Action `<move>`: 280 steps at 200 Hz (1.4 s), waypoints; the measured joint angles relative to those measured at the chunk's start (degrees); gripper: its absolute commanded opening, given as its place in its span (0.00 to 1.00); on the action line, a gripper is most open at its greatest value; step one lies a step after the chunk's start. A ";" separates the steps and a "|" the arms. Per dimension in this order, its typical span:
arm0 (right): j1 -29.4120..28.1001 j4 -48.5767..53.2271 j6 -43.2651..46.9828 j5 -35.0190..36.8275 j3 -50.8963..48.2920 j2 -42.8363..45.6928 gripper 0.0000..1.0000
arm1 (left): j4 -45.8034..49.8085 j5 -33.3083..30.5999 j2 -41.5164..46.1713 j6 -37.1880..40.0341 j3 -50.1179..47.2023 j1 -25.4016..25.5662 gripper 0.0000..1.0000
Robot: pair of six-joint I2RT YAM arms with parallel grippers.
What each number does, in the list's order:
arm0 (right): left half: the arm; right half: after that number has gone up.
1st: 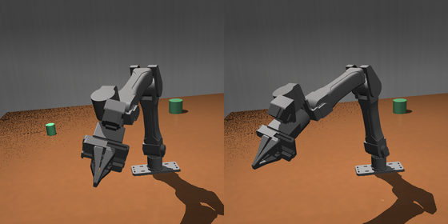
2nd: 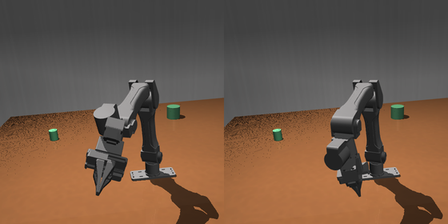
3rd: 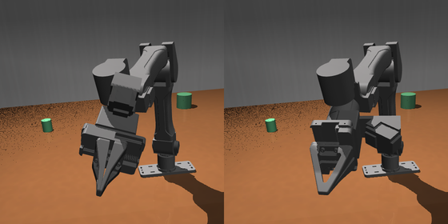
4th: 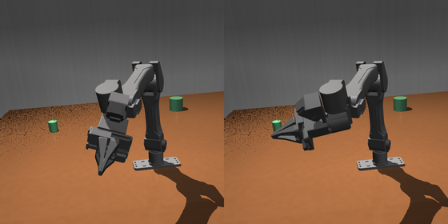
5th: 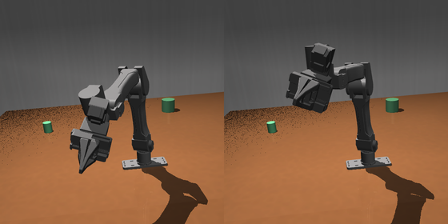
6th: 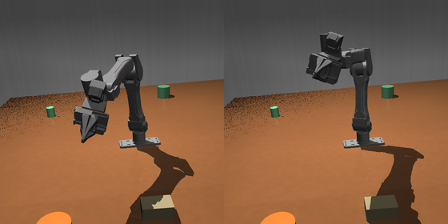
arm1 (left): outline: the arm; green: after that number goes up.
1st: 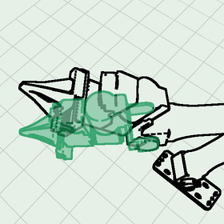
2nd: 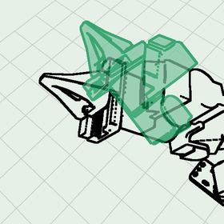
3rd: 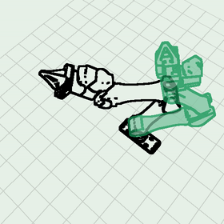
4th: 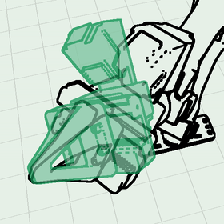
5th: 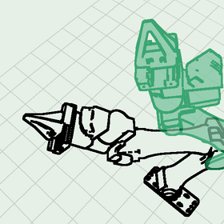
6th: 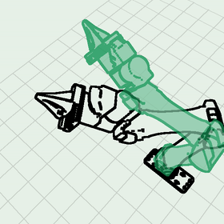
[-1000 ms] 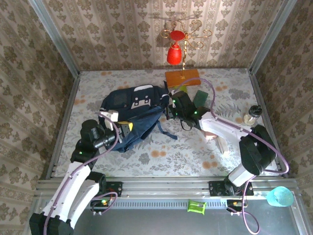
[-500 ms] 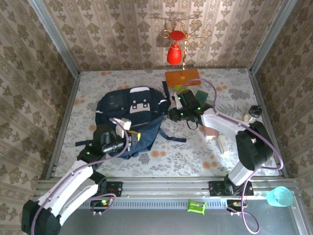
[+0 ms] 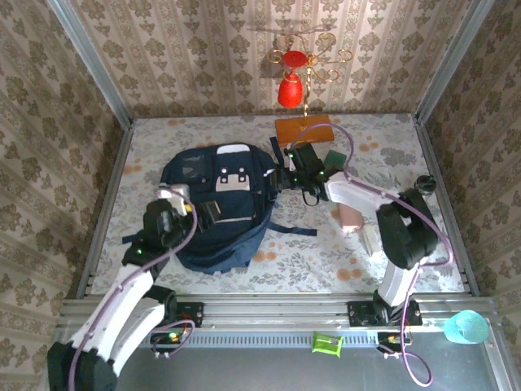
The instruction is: Pack books, pencil case, and school supplies into a backpack
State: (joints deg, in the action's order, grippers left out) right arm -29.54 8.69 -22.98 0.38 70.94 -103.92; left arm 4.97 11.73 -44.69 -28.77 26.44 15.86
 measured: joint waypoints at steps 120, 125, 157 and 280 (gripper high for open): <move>-5.03 -8.94 -10.23 -9.18 -8.02 -1.79 0.15 | -7.13 3.23 -33.40 -4.66 9.22 -4.00 0.81; -5.42 -9.14 -10.73 -9.31 -8.63 -1.27 0.15 | -7.56 3.10 -34.07 -4.66 9.68 -4.20 0.81; -9.05 -11.34 -13.97 -9.46 -12.94 1.99 0.17 | -10.23 2.34 -38.86 -4.50 12.70 -5.05 0.81; -19.45 -7.54 -7.06 -15.82 -7.43 5.05 0.51 | -10.36 4.68 -53.37 -2.93 32.20 -6.32 0.81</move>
State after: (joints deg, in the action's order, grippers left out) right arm -48.99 1.15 -30.04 -15.44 63.51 -98.87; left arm -5.39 16.40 -98.06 -31.70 58.63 9.54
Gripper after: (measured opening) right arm 0.454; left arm 0.805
